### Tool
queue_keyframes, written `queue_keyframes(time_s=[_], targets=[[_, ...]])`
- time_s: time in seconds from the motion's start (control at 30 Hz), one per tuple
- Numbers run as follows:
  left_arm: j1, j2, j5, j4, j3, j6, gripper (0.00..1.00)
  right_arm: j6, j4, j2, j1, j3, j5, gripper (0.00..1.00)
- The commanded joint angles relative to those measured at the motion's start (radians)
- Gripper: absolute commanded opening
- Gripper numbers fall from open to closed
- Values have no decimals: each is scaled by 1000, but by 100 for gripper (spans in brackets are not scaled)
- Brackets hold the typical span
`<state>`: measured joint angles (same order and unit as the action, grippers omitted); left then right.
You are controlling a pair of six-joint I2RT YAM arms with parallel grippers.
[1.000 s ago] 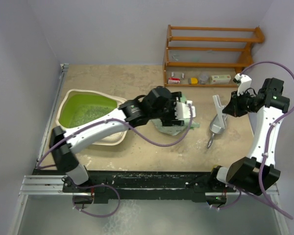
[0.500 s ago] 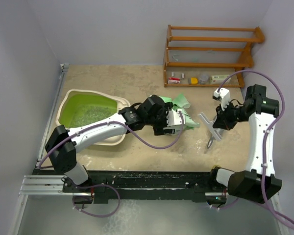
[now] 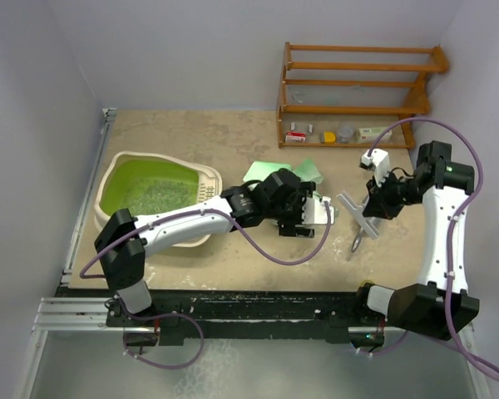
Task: Fill the litter box with clean litter
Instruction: Adjust the cat litter bag at the center of the board.
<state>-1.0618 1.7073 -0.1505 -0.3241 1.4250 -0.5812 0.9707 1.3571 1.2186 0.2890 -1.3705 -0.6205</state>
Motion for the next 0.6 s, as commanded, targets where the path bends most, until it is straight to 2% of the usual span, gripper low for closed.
queue_keyframes(time_s=[0.0,0.17,0.37,0.57], targets=[[7,31,65,17,-19,-60,82,43,43,-16,-1,-51,-35,0],[9,40,156,40,-37,-78,82,68,51,-21,-2,-52,-32,0],[22,19,172,54,-48,-100,82,74,52,-18,-7,-56,-35,0],[22,27,161,46,-43,-102,68,104,62,-31,-14,-50,-26,0]])
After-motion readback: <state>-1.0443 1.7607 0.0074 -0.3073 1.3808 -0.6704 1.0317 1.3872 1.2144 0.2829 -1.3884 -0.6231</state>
